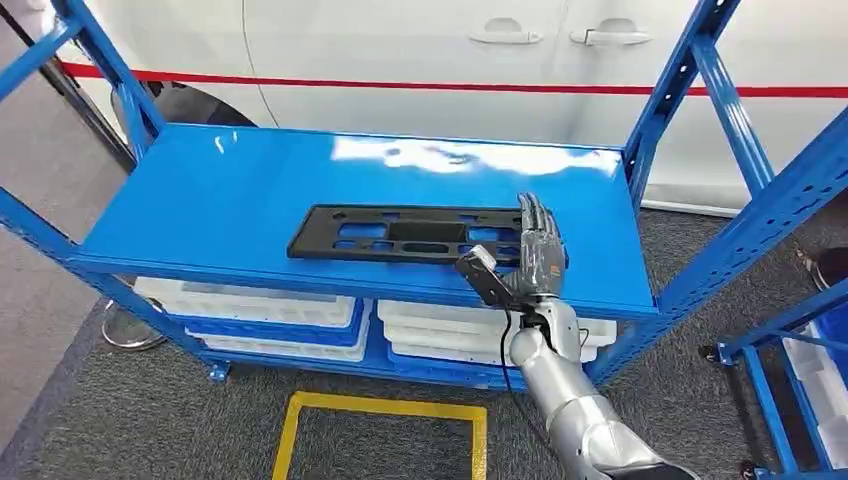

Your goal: Take the parts from the cabinet and place them on the table.

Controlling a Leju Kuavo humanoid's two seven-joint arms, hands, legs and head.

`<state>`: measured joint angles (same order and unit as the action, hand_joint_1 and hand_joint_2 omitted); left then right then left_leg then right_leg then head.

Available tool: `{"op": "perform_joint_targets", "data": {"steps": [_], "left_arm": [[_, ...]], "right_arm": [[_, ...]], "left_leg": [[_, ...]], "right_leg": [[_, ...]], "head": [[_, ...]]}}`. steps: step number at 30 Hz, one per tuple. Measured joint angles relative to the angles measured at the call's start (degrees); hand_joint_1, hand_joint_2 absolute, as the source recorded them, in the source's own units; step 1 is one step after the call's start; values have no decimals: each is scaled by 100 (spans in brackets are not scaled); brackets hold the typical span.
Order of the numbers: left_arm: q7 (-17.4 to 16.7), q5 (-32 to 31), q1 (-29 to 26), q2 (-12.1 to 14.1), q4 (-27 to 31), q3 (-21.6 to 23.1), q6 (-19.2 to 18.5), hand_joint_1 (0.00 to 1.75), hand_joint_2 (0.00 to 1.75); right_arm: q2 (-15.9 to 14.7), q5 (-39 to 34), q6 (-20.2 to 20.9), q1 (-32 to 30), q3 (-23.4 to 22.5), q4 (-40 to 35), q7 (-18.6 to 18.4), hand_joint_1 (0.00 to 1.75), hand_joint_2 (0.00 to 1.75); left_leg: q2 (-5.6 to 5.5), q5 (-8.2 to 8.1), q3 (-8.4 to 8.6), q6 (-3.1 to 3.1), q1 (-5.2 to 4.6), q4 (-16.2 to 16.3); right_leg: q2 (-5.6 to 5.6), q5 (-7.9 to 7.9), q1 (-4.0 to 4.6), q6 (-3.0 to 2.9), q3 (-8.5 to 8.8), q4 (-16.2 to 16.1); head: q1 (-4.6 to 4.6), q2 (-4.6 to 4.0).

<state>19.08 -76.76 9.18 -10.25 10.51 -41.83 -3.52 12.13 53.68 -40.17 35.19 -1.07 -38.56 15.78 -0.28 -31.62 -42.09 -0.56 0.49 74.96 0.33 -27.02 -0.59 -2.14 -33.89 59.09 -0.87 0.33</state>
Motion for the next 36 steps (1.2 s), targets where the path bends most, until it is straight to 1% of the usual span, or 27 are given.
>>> {"op": "perform_joint_targets", "data": {"steps": [1, 2, 3, 4, 5, 7, 9, 10, 11, 13, 14, 15, 16, 18, 19, 20, 21, 23, 25, 26, 28, 29, 30, 31, 32, 34, 36], "left_arm": [[0, 0, -1, 0, 0, 0, 0, 0, 0], [0, 0, 0, 0, 0, 0, 0, 0, 0], [0, 0, 0, 0, 0, 0, 0, 0, 0], [-4, 2, 3, 2, 0, 0, 0, 0, 0], [-30, 46, 12, 4, 0, -2, 13, 0, 0], [-131, 72, 27, 4, 0, -2, 68, 0, 0], [-175, 68, 25, 2, 2, -2, 133, 0, 0], [-175, 59, 34, -2, 2, -2, 142, 0, 0], [-173, 55, 52, -7, 2, -2, 151, 0, 0], [-153, 52, 64, -20, 2, -2, 164, 0, 0], [-109, 57, 61, -20, 2, -2, 181, 0, 0], [-64, 74, 58, -20, 2, -2, 212, 0, 0], [-20, 124, 66, -28, 2, -4, 245, 0, 0], [18, 179, 116, -61, 2, -4, 273, 0, 0], [22, 186, 135, -68, 2, -4, 282, 0, 0], [31, 210, 168, -74, 2, -11, 295, 0, 0], [31, 234, 203, -83, 2, -13, 308, 0, 0], [35, 264, 223, -96, 2, -20, 328, 0, 0], [37, 278, 238, -101, 18, -28, 352, 0, 0], [44, 280, 251, -107, 17, -28, 358, 0, 0], [48, 286, 276, -109, 17, -31, 369, 0, 0], [48, 295, 275, -109, 17, -35, 376, 0, 0], [48, 297, 271, -109, 17, -46, 380, 0, 0], [50, 304, 271, -111, 17, -57, 394, 0, 0], [50, 310, 278, -111, 17, -63, 422, 0, 0], [63, 339, 295, -109, 22, -68, 476, 0, 0], [90, 359, 326, -116, 22, -74, 503, 0, 0]], "right_arm": [[0, 0, 0, 0, -2, 0, 0, 0, 175], [0, 0, 0, 2, -2, 0, 0, 0, 175], [2, 0, 2, 4, -2, 0, 0, 0, 175], [2, 0, 2, 4, -2, 7, 0, 0, 175], [4, 13, 4, 19, -2, 13, -17, 0, 175], [9, 37, 0, 6, -4, 11, -26, 0, 175], [9, 68, -2, 16, -4, -15, -35, 0, 175], [9, 79, -2, 35, -4, -15, -35, 175, 175], [9, 79, -2, 41, -7, -15, -35, 175, 175], [2, 90, 0, -11, -11, -13, -33, 175, 175], [-2, 107, 0, -44, -22, -15, -9, 175, 175], [-2, 118, 0, -69, -48, -39, 32, 175, 175], [-4, 107, 0, -70, -68, -87, 72, 175, 175], [-4, 61, 0, 8, -83, -155, 111, 175, 175], [-7, 37, 0, 52, -90, -164, 114, 175, 175], [-9, 4, 2, 113, -90, -164, 114, 175, 175], [-9, -2, 2, 146, -90, -186, 114, 175, 175], [-20, -74, 2, 174, -57, -229, 57, 175, 175], [-37, -148, 0, 253, 43, -286, -26, 175, 175], [-44, -177, 2, 315, 90, -313, -48, 175, 175], [-50, -236, 2, 368, 181, -354, -122, 175, 175], [-63, -256, 2, 367, 238, -374, -147, 175, 175], [-70, -275, 2, 368, 291, -385, -168, 175, 175], [-77, -291, 2, 369, 326, -389, -181, 175, 175], [-85, -302, 2, 372, 359, -415, -188, 175, 175], [-92, -334, 0, 392, 389, -463, -199, 175, 175], [-101, -361, 0, 413, 409, -494, -197, 175, 175]], "left_leg": [[0, 306, 131, 24, -1, -373], [0, 645, 358, 63, -3, -902], [1, 896, 548, 115, -11, -1386], [2, 818, 651, 152, -57, -1438], [2, 830, 659, 174, -82, -1546], [1, 745, 668, 209, -104, -1599], [17, 750, 779, 248, -26, -1764], [12, 746, 813, 262, -30, -1789], [16, 725, 821, 310, -30, -1788], [15, 693, 844, 339, -35, -1782], [12, 674, 858, 341, -35, -1776], [7, 652, 877, 338, -33, -1765], [2, 618, 904, 326, -31, -1743], [-5, 534, 950, 292, -26, -1667], [-3, 501, 952, 271, -25, -1641], [-6, 483, 928, 241, -54, -1623], [-6, 468, 904, 203, -53, -1610], [-3, 465, 916, 152, -33, -1626], [5, 392, 901, 85, -16, -1543], [7, 246, 810, 54, -14, -1321], [7, -142, 388, 13, 16, -481], [7, -226, 208, 1, 21, -156], [7, -203, 93, -8, 24, 2], [8, -76, 101, -11, 30, -79], [8, 153, 217, -5, 33, -378], [12, 672, 658, 27, 35, -1340], [-3, 603, 782, 65, -7, -1639]], "right_leg": [[3, -47, 4, 4, 60, 1], [4, -93, 11, 13, 140, 0], [-1, -114, 16, 25, 208, 3], [0, -134, 24, 52, 208, -6], [12, -140, 25, 79, 206, 12], [-1, -137, -1, 129, 179, -14], [-14, -210, 10, 200, 204, 1], [-13, -278, 12, 220, 127, 176], [-10, -440, 10, 230, -88, 556], [-11, -714, -7, 256, -627, 1423], [-12, -705, -14, 268, -833, 1674], [-15, -556, -24, 278, -896, 1644], [-19, -274, -34, 279, -823, 1351], [-32, 319, -40, 261, -444, 410], [-32, 307, -33, 244, -365, 210], [-32, 236, 21, 247, -332, 175], [-30, 234, 1, 211, -330, 137], [-16, 217, 39, 161, -332, 127], [-16, 242, -15, 83, -274, 52], [-16, 237, -22, 67, -247, 29], [-23, 222, -17, 31, -221, 26], [-25, 215, -14, 24, -215, 27], [-22, 208, -15, 26, -212, 28], [-13, 202, -16, 26, -205, 29], [-3, 194, -18, 37, -191, 30], [7, 169, -23, 74, -146, 32], [17, 155, 16, 129, -166, 56]], "head": [[-2, 0], [0, 0], [0, 0], [7, 0], [-2, 0], [-7, 0], [0, 0], [2, 0], [0, 0], [0, 0], [2, 0], [4, 0], [0, 0], [2, 0], [2, 0], [7, 0], [-4, 0], [0, 0], [0, 0], [-4, 0], [-2, 0], [0, 0], [-2, 0], [-2, 0], [-2, 0], [-2, 0], [0, 0]]}}
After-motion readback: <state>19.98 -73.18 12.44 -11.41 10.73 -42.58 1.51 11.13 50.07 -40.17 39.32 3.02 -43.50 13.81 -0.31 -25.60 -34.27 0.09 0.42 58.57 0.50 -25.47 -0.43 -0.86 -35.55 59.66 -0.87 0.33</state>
